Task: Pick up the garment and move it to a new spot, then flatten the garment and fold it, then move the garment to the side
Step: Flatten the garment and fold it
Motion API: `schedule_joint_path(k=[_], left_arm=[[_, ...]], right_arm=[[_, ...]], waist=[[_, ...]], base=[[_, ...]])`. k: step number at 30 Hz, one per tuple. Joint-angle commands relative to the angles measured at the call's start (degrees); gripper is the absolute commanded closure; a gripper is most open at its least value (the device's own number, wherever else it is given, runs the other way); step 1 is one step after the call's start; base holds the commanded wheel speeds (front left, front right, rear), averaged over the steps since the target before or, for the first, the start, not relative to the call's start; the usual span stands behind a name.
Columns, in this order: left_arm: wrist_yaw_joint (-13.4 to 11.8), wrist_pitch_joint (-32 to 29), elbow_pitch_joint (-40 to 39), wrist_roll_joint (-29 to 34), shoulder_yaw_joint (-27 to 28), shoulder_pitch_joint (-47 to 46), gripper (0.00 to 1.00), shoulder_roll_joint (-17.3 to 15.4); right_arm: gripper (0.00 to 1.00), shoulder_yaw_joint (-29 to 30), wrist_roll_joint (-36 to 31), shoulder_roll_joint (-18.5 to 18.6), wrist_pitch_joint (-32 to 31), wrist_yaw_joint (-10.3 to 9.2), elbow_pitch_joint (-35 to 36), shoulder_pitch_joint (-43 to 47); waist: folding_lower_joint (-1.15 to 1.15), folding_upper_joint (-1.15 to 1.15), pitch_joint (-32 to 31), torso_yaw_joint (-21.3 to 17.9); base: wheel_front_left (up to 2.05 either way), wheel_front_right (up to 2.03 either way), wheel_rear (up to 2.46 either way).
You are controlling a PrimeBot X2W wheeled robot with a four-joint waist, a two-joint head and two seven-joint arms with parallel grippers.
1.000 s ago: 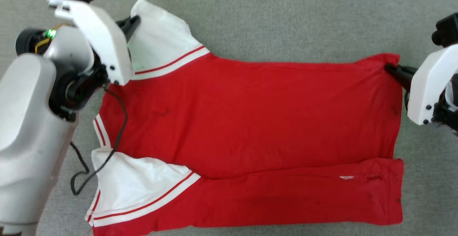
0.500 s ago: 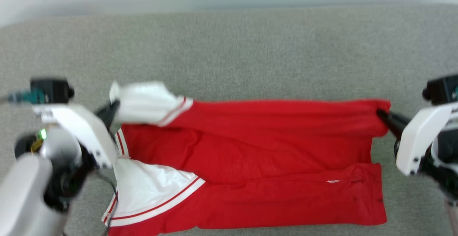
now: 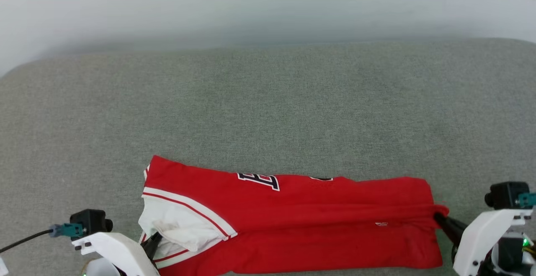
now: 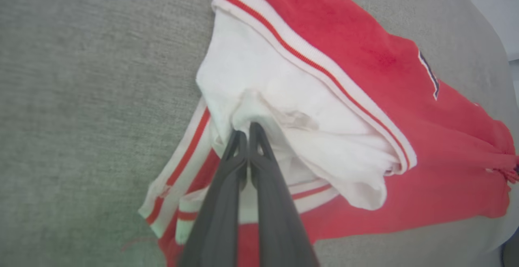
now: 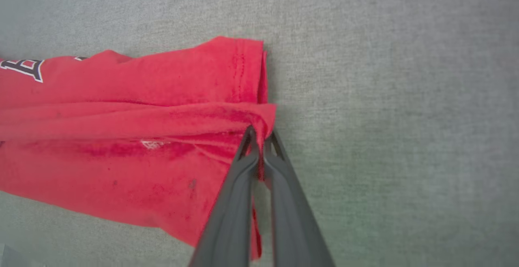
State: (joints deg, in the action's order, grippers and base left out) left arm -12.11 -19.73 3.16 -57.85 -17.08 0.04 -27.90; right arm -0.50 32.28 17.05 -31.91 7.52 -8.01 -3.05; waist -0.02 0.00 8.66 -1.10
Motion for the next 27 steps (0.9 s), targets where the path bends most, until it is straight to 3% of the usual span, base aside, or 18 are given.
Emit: schedule_joint_path(k=[1,7,14,27], left_arm=[[0.19,0.5,0.5,-0.22,0.02,0.33,0.0,0.05],[1.43,5.27,2.07,2.43,-0.82,-0.3,0.0,1.74],[1.52,13.8,-0.18,8.04,-1.61,-2.57,0.0,3.29],[0.01,30.47,-4.71,21.81,-4.15,-7.9,0.0,5.47]], right_arm=[[0.0,0.27,0.0,-0.4,0.49,-0.06,-0.41,0.71],[0.0,0.59,-0.33,-1.99,3.23,-0.05,0.49,4.02],[0.0,2.98,-1.36,-1.58,2.83,-0.04,8.07,6.01],[0.0,8.35,-2.66,-0.7,-14.24,-0.05,12.84,3.63]], waist=[[0.02,0.0,-0.02,-0.02],[0.02,0.0,-1.37,-0.49],[0.02,0.0,-3.61,-0.93],[0.02,0.0,-4.19,1.41]], base=[[0.0,0.0,0.0],[0.0,0.0,0.0],[0.0,0.0,0.0],[0.0,0.0,0.0]])
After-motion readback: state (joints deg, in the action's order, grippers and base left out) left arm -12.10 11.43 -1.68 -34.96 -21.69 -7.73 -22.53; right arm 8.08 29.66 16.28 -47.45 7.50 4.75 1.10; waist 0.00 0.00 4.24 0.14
